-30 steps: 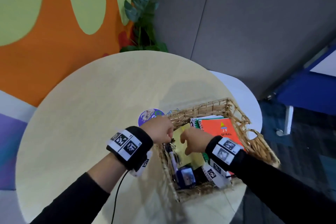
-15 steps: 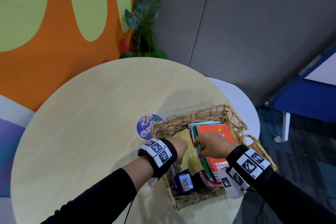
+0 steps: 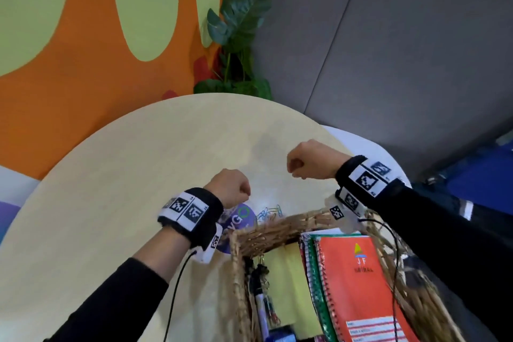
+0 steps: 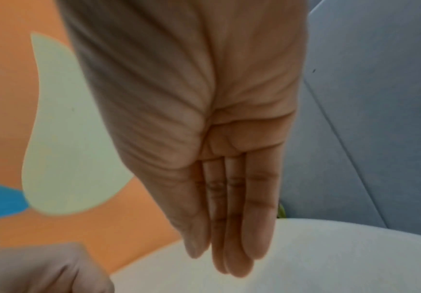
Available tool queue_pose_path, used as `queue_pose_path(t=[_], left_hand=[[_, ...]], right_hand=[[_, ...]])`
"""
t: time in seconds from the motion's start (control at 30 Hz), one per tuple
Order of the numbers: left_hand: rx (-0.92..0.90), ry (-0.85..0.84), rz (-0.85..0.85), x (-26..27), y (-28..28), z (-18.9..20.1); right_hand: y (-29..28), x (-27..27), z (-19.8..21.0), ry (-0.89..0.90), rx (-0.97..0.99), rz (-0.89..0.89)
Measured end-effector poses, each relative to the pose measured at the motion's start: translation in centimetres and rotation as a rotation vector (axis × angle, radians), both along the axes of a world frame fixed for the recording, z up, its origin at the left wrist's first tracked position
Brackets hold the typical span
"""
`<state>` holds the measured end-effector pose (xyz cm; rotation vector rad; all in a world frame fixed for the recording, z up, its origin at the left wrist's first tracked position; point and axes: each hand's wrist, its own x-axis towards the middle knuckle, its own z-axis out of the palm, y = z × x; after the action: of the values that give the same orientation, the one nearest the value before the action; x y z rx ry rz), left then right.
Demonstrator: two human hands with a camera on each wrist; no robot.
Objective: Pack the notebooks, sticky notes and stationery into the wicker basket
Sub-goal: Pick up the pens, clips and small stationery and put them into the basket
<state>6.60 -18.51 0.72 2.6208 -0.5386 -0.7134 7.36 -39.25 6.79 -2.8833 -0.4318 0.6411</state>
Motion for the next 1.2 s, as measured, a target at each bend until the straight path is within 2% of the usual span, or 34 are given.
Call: queue_pose_path(t=[0.13,0.23,0.4,0.53,0.73,0.93,1.07,1.2], left_hand=[[0.071,0.077,-0.032,1.7,-1.6,-3.7],[0.049,0.123,0.005,2.0,-2.7,-5.7],[0.121,0.138,0.031,0.8,-3.7,-7.6],[0.177,0.105,0.01,0.3,-3.7,-7.8],[0.184,0.082,0.015,0.2,-3.4,-8.0],[0.192,0.084,0.019,-0.1,-3.3,-8.0],[0.174,0.104,0.102,-0.1,-3.3,-8.6],[0.112,0.16,0.205,0.2,-2.8,-9.2]], right_hand=[[1.6,4.5,-3.7,0.147,-0.18,0.227],[2.6,6.3,-5.5,0.209,-0.251,0.337],[4.7,6.0,-8.4,0.331,-0.332,0.54],[5.7,4.9,-10.2,0.316,-0.404,0.622],[6.0,3.9,-10.8,0.298,-0.345,0.651],[5.5,4.7,-10.9,0.309,-0.338,0.577],[5.2,5.5,-10.2,0.301,-0.303,0.511],[4.4,5.9,-8.3,0.271,-0.186,0.409]])
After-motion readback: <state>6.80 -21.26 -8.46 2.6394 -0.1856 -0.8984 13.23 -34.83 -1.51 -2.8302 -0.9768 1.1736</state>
